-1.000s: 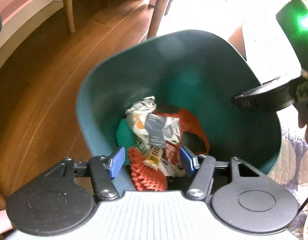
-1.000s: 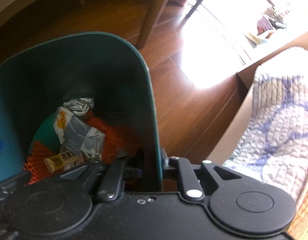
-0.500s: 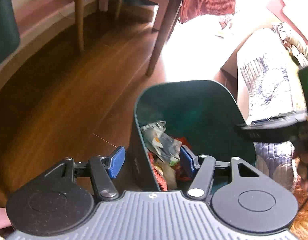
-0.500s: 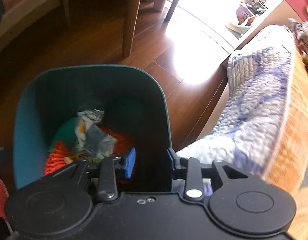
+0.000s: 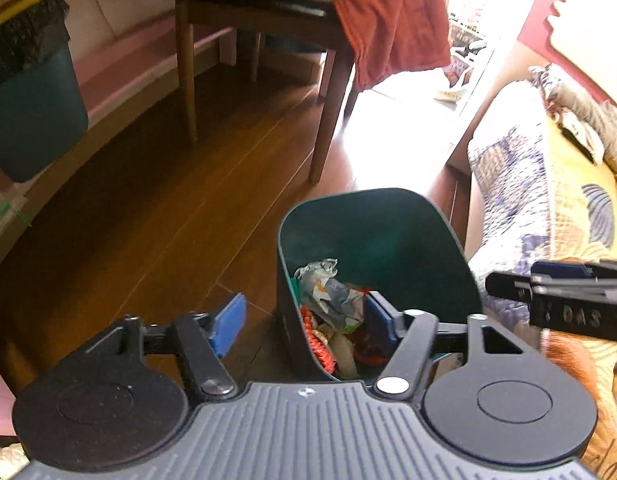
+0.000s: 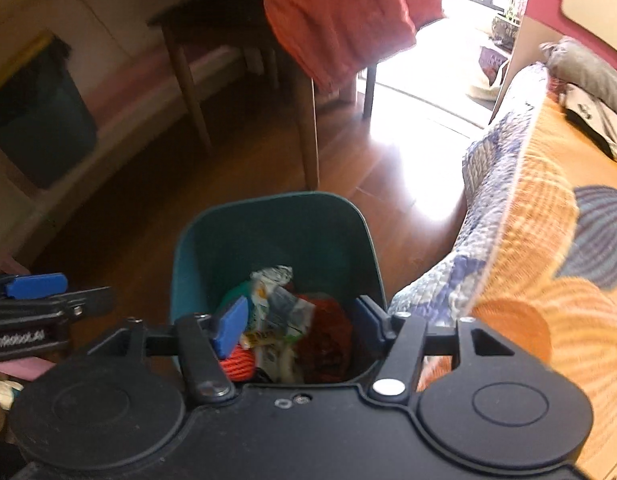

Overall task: Collect trash
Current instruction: 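Lower the teal wastebasket to the floor with the right tool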

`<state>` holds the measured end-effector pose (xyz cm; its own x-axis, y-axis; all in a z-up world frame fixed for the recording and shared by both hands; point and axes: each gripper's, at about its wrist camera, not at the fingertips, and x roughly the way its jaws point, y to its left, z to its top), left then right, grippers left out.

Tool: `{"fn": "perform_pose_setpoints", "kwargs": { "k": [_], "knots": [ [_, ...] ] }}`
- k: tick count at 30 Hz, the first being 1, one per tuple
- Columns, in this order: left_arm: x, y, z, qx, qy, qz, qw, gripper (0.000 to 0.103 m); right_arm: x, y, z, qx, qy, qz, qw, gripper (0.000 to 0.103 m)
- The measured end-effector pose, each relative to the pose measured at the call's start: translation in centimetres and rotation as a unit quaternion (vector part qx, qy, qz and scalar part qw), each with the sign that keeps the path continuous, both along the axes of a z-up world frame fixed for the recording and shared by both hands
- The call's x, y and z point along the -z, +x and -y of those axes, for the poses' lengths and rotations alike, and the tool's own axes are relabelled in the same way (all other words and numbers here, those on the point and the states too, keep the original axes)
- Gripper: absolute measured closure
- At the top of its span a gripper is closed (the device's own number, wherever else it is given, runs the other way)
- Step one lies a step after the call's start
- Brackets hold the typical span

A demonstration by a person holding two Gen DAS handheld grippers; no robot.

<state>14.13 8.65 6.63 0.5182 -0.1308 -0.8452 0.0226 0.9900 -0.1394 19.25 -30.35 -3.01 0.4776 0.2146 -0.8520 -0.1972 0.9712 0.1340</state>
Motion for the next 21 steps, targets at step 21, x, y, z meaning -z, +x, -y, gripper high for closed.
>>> {"fn": "perform_pose_setpoints", "kwargs": {
  "k": [21],
  "knots": [
    [-3.0,-5.5,1.8,-0.008,-0.028,0.061,0.9977,0.020,-5.4,-9.3,3.0,-0.039,0.057,0.150,0.986,0.000]
  ]
}}
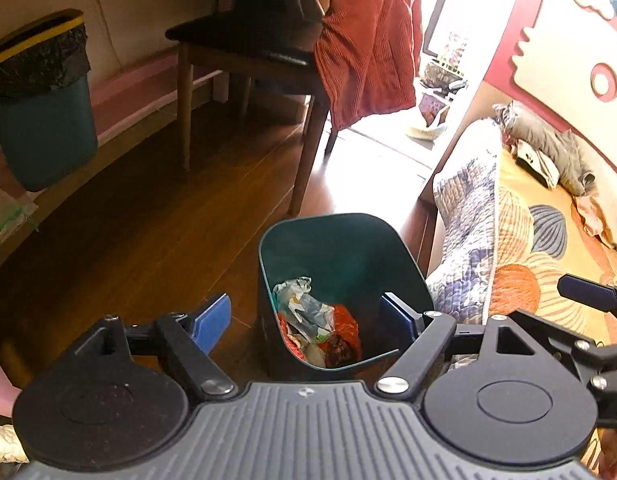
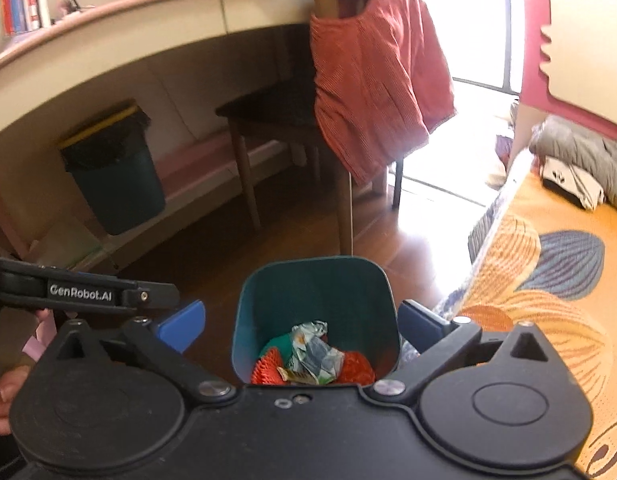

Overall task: Collect trash
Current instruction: 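Lower the teal wastebasket to the floor with the right tool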

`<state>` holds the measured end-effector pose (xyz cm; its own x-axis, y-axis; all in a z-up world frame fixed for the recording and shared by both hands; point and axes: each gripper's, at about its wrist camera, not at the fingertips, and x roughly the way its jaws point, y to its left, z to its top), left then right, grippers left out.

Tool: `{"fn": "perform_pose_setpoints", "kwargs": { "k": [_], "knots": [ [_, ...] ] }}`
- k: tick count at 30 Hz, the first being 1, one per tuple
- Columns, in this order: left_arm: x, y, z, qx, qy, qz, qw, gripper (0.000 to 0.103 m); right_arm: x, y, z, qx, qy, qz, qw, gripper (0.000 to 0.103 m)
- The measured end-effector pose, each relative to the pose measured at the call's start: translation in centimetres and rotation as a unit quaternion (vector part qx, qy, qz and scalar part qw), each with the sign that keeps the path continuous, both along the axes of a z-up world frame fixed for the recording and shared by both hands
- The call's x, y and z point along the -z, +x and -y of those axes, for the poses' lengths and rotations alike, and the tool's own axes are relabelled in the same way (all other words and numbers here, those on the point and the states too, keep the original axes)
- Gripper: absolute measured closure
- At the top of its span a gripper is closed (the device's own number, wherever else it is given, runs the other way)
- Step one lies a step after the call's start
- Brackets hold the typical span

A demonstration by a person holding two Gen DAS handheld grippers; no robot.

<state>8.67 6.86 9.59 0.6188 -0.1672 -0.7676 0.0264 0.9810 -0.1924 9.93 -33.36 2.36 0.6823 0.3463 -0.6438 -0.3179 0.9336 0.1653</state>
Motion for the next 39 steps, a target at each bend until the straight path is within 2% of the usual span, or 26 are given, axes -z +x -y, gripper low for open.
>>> {"fn": "perform_pose_setpoints", "kwargs": {
  "k": [4,5,15,20,39],
  "knots": [
    [-0.7,-0.9,-0.1,-0.012,0.003,0.008,0.9999,0.005,-0.5,-0.9,0.1,0.004,0.006,0.007,1.000,0.000],
    [-0.8,-1.1,-0.2,-0.015,0.005,0.013,0.9998,0.005,-0.5,-1.1,0.2,0.004,0.009,0.007,1.000,0.000],
    [-2.3,-3.9,0.5,-0.015,0.014,0.030,0.9994,0.005,-1.2,-3.4,0.4,0.009,0.004,0.024,1.000,0.000],
    [-3.0,-5.3,1.3,-0.010,0.032,0.045,0.9984,0.005,-1.5,-4.3,0.6,0.012,0.007,0.024,1.000,0.000],
    [-3.9,-8.3,1.9,0.021,0.058,0.055,0.9966,0.005,-2.7,-6.2,-0.1,0.015,0.003,0.025,1.000,0.000]
  ]
}}
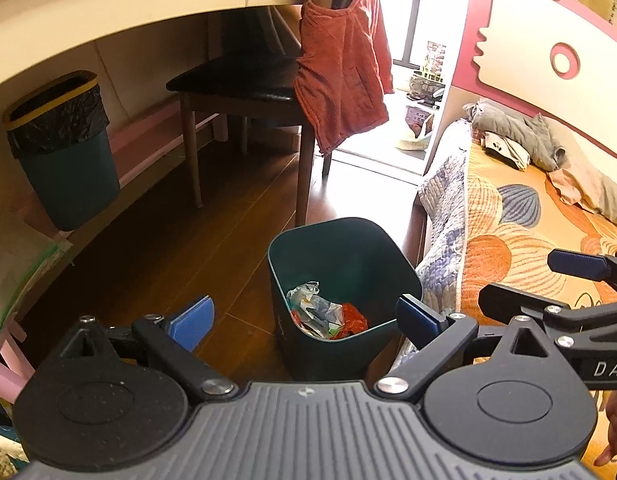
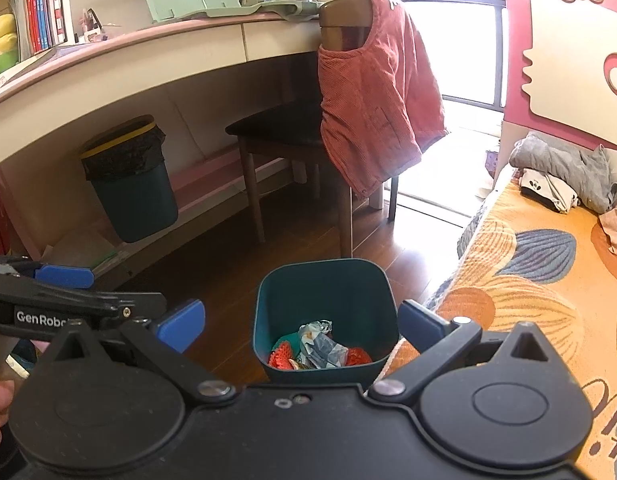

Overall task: Collect trash
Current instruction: 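Lower the teal wastebasket to the floor with the right tool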

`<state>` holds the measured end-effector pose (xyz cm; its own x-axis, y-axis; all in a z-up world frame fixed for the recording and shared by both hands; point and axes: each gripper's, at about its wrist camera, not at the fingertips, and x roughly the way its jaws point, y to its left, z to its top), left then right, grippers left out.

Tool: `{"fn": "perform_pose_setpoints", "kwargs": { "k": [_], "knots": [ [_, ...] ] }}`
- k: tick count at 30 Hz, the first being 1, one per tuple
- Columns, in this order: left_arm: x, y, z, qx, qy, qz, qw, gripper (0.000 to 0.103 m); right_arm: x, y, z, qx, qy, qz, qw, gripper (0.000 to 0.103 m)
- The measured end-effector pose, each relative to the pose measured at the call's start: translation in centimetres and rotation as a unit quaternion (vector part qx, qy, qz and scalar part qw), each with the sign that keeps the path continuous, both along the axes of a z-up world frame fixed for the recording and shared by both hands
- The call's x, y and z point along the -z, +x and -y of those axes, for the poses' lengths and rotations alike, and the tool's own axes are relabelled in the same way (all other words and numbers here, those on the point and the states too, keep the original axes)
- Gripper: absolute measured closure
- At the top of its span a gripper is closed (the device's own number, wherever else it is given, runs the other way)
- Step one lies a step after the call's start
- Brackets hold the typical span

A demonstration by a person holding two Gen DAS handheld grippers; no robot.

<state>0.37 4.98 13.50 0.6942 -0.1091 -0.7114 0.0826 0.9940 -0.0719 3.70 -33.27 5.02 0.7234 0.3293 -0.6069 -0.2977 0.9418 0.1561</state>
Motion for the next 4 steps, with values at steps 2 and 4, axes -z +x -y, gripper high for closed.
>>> {"fn": "perform_pose_setpoints", "kwargs": {
  "k": [2,4],
  "knots": [
    [-0.04,-0.10,0.05,0.003,0.003,0.000,1.0000,0.005,-0.11,0.01,0.09,0.003,0.000,0.000,1.000,0.000],
    [-0.08,-0.15,0.08,0.005,0.001,-0.002,1.0000,0.005,-0.19,0.11,0.32,0.008,0.000,-0.002,1.000,0.000]
  ]
}}
